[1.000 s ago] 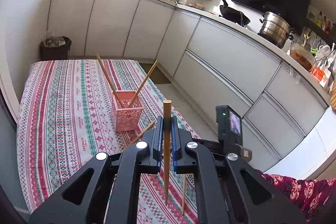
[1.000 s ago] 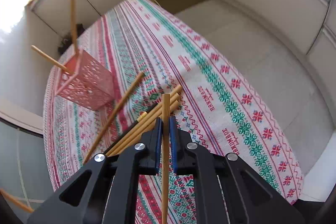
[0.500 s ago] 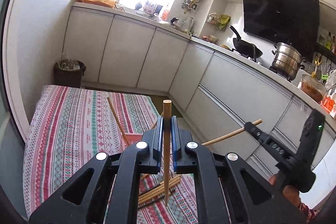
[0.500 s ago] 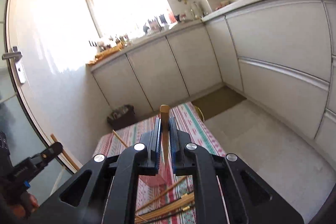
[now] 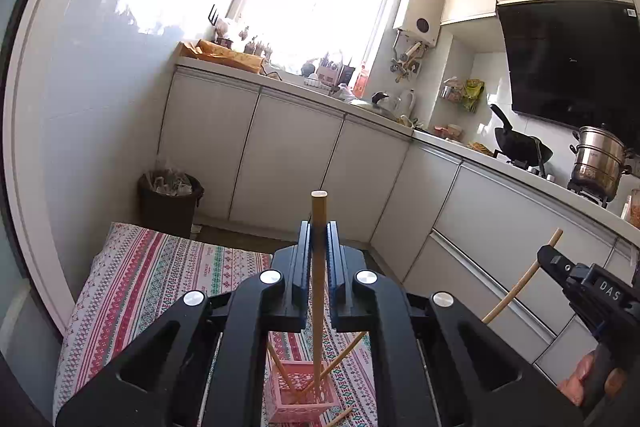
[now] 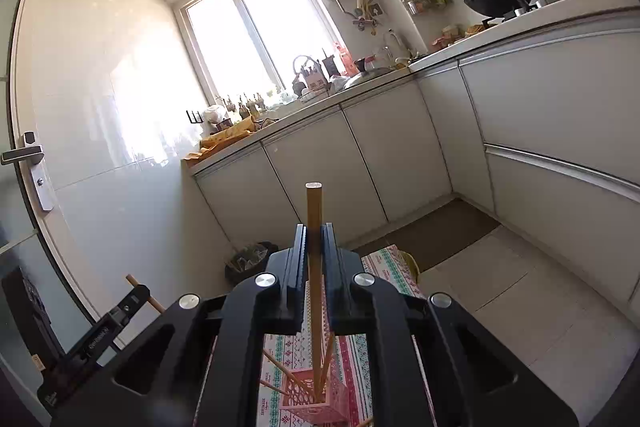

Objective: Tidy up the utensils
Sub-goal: 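Carry the chopstick upright over the pink cup with the left tool, then drop the chopstick into the pink cup by opening the left tool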

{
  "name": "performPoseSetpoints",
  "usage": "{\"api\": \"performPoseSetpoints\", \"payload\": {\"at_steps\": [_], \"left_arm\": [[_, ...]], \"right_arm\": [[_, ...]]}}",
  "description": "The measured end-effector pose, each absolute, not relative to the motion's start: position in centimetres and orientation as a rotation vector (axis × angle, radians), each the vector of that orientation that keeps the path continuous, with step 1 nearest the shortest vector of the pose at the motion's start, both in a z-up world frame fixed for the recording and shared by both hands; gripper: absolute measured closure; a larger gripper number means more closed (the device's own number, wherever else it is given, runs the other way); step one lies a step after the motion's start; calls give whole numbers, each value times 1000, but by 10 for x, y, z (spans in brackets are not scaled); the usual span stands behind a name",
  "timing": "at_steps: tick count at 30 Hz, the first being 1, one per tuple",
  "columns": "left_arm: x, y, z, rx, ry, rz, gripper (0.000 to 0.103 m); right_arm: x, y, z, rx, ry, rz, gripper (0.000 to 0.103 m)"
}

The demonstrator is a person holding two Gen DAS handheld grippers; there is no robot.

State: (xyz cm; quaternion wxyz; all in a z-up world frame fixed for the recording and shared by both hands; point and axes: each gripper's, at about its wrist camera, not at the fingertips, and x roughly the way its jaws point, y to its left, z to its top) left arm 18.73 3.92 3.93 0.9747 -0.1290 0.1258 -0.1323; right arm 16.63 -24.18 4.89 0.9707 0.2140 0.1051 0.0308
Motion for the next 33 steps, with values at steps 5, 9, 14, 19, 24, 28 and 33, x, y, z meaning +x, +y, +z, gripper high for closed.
{"api": "performPoseSetpoints", "payload": {"at_steps": [5, 9, 14, 19, 24, 28, 33], "left_arm": [[213, 25, 6, -178, 328, -239, 86], [216, 26, -11, -162, 368, -238, 59], [194, 53, 13, -262, 296, -195, 54], [162, 73, 36, -317, 199, -142, 44], [153, 86, 42, -330, 190, -122, 44], [158, 97, 35, -350, 223, -111, 42], [159, 102, 31, -346, 251, -105, 41]], "right_arm": [[184, -232, 32, 445, 239, 73, 95], [198, -222, 18, 438, 269, 85, 95], [207, -211, 11, 415, 281, 92, 95], [213, -196, 5, 366, 274, 90, 95], [223, -177, -14, 310, 282, 93, 95], [233, -165, -35, 292, 330, 94, 95], [238, -159, -47, 281, 362, 57, 81]]}}
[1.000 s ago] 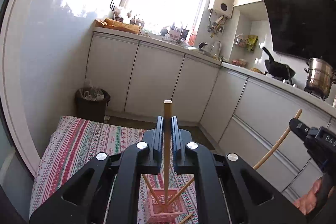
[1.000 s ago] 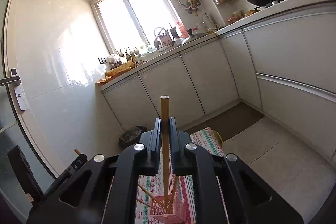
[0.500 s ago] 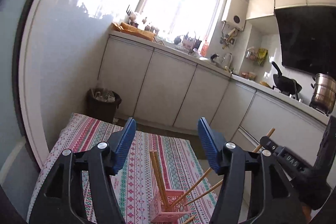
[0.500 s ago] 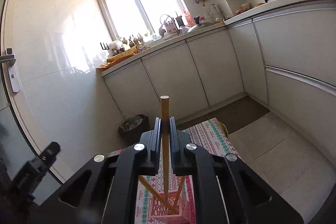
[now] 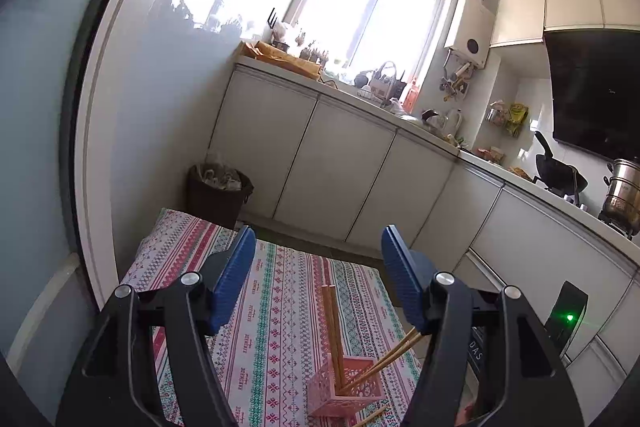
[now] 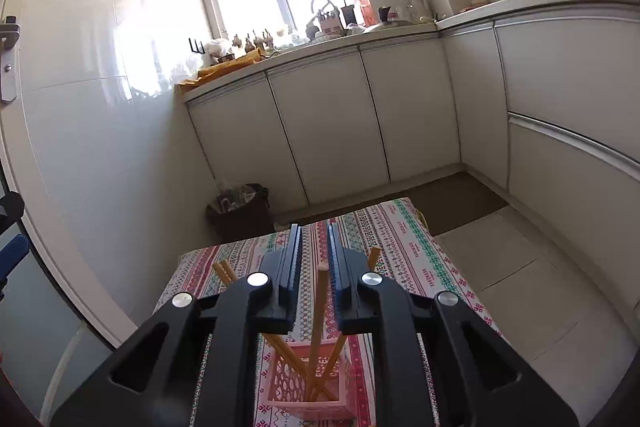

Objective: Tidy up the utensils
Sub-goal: 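Drop the chopstick into the pink cup by opening the left tool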

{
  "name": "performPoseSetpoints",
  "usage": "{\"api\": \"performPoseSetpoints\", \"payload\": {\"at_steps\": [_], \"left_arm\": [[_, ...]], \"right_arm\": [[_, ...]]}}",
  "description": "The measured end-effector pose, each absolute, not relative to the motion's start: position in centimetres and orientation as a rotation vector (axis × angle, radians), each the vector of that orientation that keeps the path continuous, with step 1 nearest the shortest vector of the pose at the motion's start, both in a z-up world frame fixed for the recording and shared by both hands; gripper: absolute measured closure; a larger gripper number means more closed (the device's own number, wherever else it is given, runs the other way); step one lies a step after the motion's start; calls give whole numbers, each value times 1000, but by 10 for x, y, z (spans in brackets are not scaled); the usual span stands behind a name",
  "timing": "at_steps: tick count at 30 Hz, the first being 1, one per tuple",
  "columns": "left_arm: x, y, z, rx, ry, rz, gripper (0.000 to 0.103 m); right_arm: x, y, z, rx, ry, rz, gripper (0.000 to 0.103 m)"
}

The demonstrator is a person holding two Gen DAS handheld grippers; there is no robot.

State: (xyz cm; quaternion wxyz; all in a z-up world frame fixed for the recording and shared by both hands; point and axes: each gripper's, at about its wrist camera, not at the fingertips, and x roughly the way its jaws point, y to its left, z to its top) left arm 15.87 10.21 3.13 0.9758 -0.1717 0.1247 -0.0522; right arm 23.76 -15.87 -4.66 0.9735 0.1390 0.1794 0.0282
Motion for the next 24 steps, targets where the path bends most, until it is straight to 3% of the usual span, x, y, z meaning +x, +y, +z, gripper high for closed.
{"api": "performPoseSetpoints", "payload": {"at_steps": [1, 4, 7, 12, 14, 24], "left_arm": [[157, 103, 31, -345, 250, -102, 38], [154, 108, 31, -351, 243, -94, 29], [152, 111, 31, -351, 245, -95, 25], [150, 113, 29, -363, 245, -102, 8], [149, 112, 28, -362, 251, -112, 7], [152, 93, 16, -298, 314, -156, 7]], "right_arm": [[236, -159, -46, 285, 356, 52, 62], [224, -164, -39, 312, 290, 31, 31], [215, -166, -32, 306, 255, 10, 26], [202, -170, -25, 310, 230, -12, 13], [195, -174, -24, 321, 221, -27, 7], [160, -197, -26, 367, 256, -43, 7]]}}
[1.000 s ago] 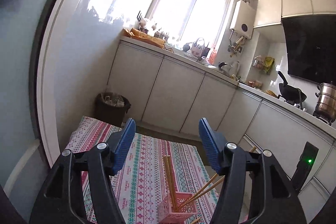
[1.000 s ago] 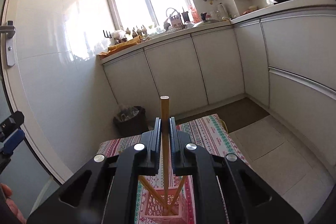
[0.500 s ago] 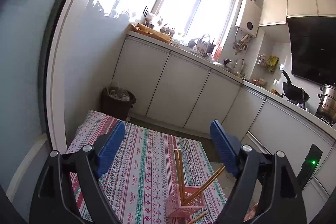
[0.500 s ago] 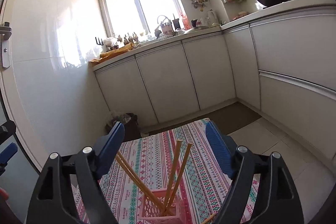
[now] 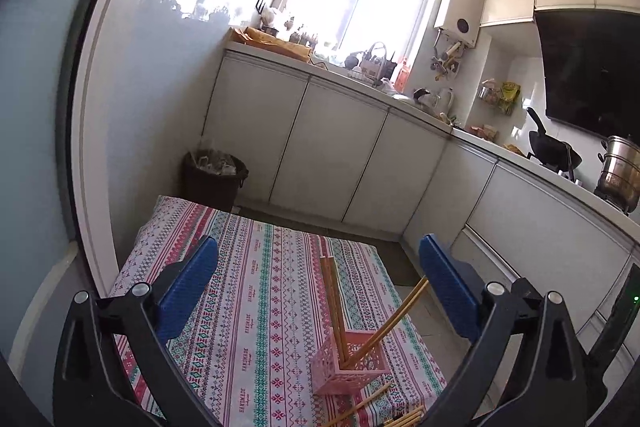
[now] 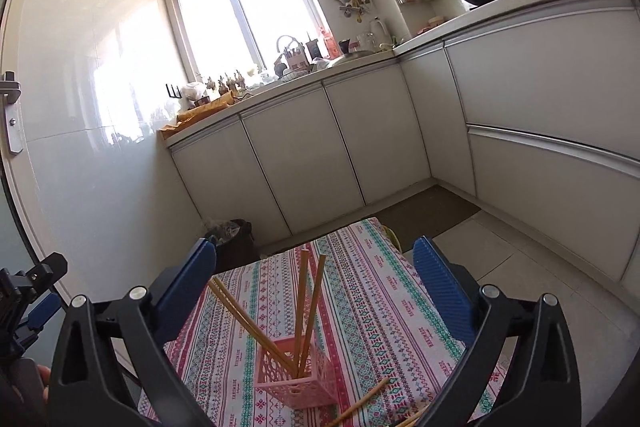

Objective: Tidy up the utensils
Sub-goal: 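Drop the chopstick into the pink cup by opening the left tool, then lower the left tool to the loose wooden chopsticks and grasp one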

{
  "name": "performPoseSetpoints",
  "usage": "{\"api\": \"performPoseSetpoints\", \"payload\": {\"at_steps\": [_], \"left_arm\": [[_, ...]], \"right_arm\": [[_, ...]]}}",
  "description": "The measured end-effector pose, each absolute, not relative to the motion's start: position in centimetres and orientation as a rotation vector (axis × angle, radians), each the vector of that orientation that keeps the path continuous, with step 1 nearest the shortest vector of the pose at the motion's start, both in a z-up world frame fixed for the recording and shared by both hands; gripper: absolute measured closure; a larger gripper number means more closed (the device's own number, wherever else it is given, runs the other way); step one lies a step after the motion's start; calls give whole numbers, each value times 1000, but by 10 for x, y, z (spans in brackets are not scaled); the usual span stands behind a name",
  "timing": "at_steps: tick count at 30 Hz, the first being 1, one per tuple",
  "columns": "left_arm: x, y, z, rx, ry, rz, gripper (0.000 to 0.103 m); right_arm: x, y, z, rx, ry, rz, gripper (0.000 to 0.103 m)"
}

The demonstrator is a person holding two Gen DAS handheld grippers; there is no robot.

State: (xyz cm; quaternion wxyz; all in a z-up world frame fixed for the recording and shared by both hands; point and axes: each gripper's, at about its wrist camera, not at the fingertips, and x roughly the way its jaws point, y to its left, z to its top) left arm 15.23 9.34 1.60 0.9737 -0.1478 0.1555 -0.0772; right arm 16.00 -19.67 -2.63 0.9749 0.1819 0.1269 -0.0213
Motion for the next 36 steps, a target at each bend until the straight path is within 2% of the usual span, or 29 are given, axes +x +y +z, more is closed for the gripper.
{"api": "performPoseSetpoints", "payload": {"at_steps": [13, 16, 22, 24, 26, 28, 30, 33, 35, 36], "left_arm": [[148, 24, -19, -28, 463, -310, 7], [153, -6, -44, 131, 579, -416, 7], [147, -69, -115, 449, 772, -608, 8], [144, -86, -134, 523, 813, -656, 14], [143, -98, -149, 555, 869, -726, 31], [149, -111, -161, 589, 916, -771, 42], [156, -127, -174, 670, 952, -792, 47], [167, -150, -189, 785, 999, -831, 61], [179, -163, -200, 830, 1032, -826, 78], [184, -168, -204, 849, 1043, -819, 81]], "right_arm": [[94, -219, -51, 251, 313, -164, 7], [78, -237, -68, 264, 339, -236, 7], [71, -282, -108, 390, 543, -269, 7], [71, -293, -119, 437, 585, -273, 7], [72, -303, -126, 478, 622, -274, 7], [73, -312, -132, 510, 643, -286, 7], [75, -321, -140, 563, 679, -278, 7], [79, -332, -152, 653, 736, -256, 7], [80, -337, -159, 704, 764, -243, 7], [81, -339, -161, 727, 774, -237, 7]]}}
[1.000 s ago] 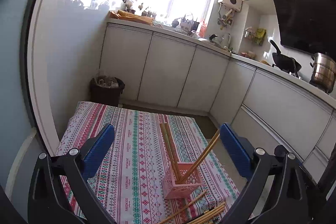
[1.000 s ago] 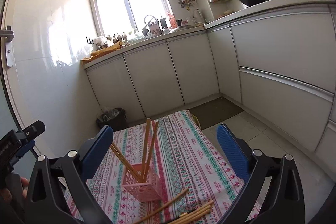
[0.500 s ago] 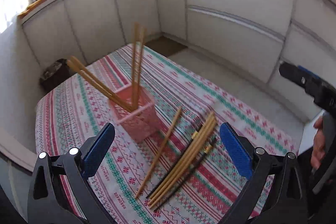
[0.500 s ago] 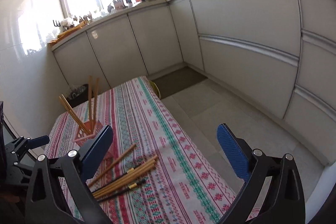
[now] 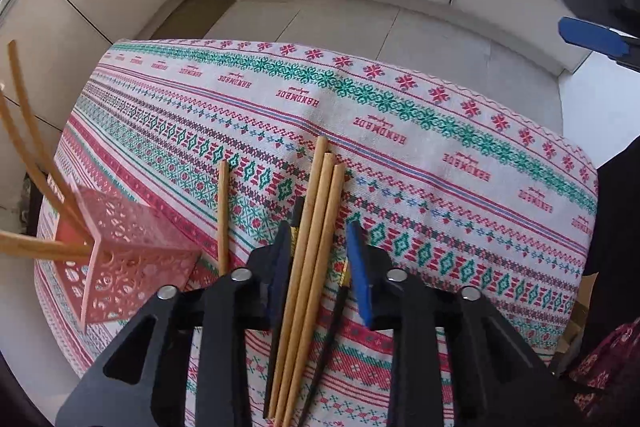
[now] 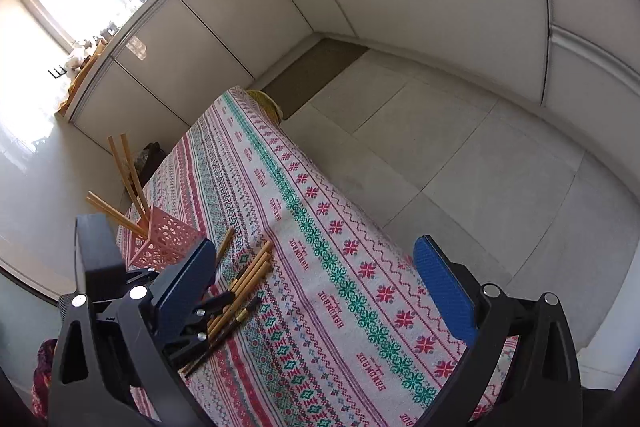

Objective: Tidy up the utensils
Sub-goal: 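Lower the left tool to the loose wooden chopsticks and grasp one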

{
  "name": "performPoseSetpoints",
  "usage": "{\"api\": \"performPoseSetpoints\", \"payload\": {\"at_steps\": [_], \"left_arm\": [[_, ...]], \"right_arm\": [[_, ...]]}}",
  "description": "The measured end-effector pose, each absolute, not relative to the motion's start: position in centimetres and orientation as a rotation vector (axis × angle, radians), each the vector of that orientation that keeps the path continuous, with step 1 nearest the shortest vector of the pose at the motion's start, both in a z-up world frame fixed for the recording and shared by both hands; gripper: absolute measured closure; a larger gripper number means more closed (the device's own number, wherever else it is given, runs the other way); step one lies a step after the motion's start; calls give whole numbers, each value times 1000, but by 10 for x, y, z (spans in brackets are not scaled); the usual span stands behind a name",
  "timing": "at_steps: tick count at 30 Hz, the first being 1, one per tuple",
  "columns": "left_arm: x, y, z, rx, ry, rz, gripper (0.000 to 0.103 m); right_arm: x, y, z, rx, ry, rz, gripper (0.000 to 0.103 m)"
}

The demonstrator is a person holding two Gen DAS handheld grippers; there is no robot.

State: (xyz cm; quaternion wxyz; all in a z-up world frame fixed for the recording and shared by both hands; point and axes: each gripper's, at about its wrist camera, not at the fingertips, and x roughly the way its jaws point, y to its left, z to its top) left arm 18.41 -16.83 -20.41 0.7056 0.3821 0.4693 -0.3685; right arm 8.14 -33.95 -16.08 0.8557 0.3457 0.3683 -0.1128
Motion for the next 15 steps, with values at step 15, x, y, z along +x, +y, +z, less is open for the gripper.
{"api": "performPoseSetpoints", "payload": {"at_steps": [15], "left_arm": [[219, -213, -234, 1046, 1188, -904, 97]], "right_arm": [[83, -359, -181, 870, 842, -216, 7]]}}
